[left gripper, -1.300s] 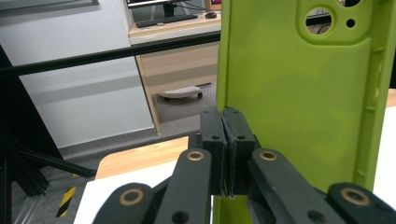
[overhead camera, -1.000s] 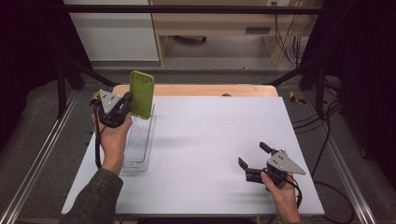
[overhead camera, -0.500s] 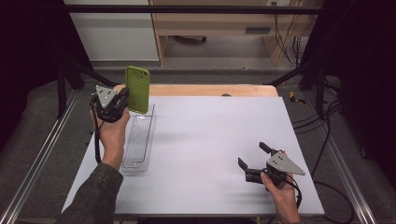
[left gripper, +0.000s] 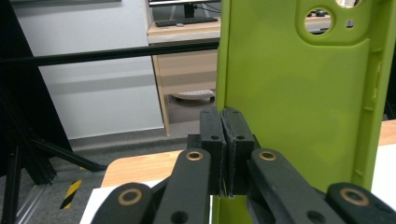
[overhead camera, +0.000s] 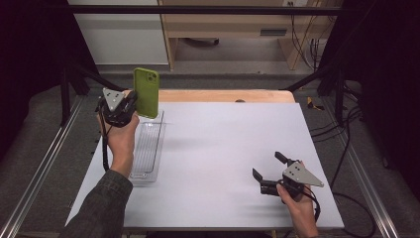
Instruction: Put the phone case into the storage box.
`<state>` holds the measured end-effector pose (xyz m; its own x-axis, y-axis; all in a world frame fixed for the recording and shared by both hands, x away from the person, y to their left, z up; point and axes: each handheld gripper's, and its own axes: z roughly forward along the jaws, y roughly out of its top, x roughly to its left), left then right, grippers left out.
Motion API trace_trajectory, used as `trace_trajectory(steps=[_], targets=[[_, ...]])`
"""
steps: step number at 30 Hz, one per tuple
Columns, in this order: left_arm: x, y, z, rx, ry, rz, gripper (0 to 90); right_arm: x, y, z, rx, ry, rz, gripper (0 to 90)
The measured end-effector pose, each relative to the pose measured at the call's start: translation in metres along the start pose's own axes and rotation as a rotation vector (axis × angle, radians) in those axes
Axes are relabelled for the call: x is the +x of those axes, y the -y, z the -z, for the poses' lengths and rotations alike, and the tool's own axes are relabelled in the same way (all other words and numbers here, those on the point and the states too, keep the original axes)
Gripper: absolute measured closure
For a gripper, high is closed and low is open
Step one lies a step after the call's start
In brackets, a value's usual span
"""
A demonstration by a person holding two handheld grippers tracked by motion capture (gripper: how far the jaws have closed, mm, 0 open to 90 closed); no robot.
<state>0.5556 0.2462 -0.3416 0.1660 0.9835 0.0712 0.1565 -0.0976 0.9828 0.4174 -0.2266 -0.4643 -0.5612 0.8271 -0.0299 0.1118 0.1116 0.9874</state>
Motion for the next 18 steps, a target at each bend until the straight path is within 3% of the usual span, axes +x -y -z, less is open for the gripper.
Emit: trace_trajectory(steps=[18], targets=[[-0.003,0.003,-0.017,0.017,-0.002,0.021,87.4,0.0,0.001,0.002,-0.008,0.006,0.004,2.5]])
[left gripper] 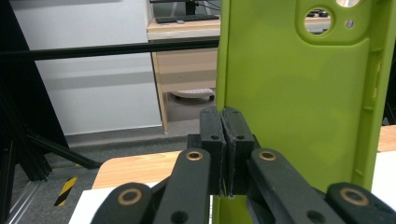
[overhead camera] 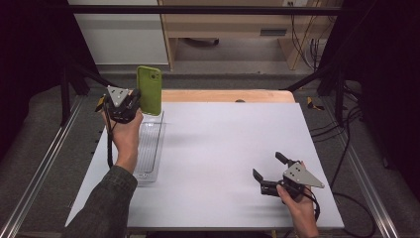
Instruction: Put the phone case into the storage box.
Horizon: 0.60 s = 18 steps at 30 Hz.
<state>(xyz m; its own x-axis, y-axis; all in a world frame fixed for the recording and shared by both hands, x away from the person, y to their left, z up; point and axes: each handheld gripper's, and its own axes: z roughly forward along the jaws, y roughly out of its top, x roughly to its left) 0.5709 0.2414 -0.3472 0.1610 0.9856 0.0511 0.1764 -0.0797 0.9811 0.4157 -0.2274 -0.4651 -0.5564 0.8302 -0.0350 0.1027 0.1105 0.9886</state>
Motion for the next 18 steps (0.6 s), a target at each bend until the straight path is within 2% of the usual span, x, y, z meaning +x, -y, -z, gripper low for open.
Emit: trace_trajectory(steps=[5,12,18], targets=[[0.0008,0.0017,-0.0016,0.001,-0.008,-0.007,87.4,0.0,0.0001,0.0004,-0.006,0.002,0.011,2.3],[0.0048,0.0031,-0.0028,0.004,-0.016,0.015,87.4,0.0004,0.0001,0.0012,-0.013,-0.007,0.02,2.4],[0.0048,0.0039,-0.0043,0.008,-0.016,0.017,87.4,0.0011,-0.0004,0.0007,-0.026,-0.004,0.033,2.5]])
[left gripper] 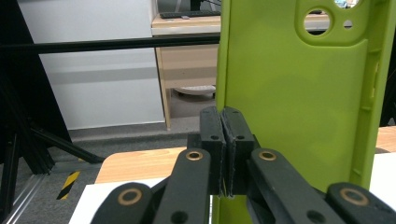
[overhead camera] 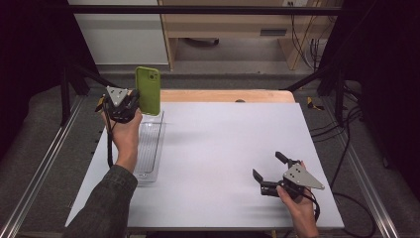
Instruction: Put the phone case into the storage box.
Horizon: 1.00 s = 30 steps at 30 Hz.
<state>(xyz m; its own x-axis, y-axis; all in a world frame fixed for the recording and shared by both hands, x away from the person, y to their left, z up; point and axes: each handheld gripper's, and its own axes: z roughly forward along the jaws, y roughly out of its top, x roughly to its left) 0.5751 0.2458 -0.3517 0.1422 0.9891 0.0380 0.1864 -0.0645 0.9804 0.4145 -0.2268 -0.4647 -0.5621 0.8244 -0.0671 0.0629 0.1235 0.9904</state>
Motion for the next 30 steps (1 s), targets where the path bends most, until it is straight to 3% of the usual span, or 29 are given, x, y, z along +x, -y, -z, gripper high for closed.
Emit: trace_trajectory(steps=[9,20,30], targets=[[-0.001,0.001,-0.002,0.005,-0.003,0.013,87.4,0.005,0.0,-0.004,0.003,-0.009,0.061,2.9],[0.003,0.005,-0.004,0.016,-0.013,0.036,87.4,0.006,0.0,-0.004,0.009,-0.02,0.054,3.2],[0.007,0.019,-0.011,0.05,-0.035,0.042,87.5,0.005,0.0,-0.004,0.011,-0.018,0.052,3.2]])
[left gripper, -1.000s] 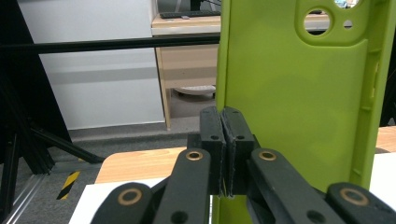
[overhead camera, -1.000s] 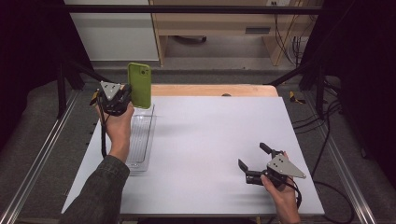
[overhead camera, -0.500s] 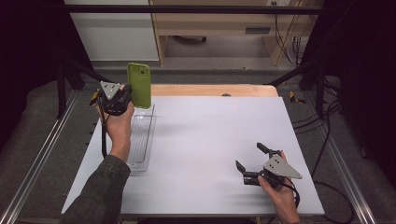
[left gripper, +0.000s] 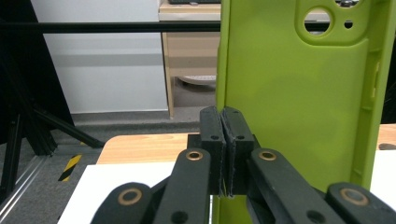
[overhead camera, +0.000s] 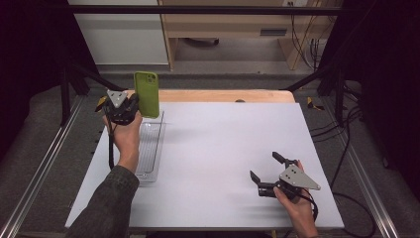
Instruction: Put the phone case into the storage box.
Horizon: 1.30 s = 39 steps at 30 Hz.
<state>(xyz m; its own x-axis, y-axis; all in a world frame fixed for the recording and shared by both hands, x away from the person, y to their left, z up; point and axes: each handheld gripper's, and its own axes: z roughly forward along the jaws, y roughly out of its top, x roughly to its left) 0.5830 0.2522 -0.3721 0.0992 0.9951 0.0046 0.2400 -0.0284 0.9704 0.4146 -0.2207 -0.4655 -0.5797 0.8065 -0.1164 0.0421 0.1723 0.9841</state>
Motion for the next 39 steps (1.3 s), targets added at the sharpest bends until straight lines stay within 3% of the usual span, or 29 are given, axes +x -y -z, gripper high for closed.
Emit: trace_trajectory(steps=[19,28,39], targets=[[0.002,0.015,-0.019,0.036,-0.031,0.01,87.4,-0.001,0.0,0.002,0.001,0.001,-0.005,3.0],[0.007,0.017,-0.02,0.04,-0.046,0.029,87.4,-0.001,0.001,0.001,0.0,0.002,-0.012,3.1],[0.005,0.018,-0.021,0.047,-0.045,0.022,87.4,-0.001,0.001,0.002,0.001,0.001,-0.013,3.0]])
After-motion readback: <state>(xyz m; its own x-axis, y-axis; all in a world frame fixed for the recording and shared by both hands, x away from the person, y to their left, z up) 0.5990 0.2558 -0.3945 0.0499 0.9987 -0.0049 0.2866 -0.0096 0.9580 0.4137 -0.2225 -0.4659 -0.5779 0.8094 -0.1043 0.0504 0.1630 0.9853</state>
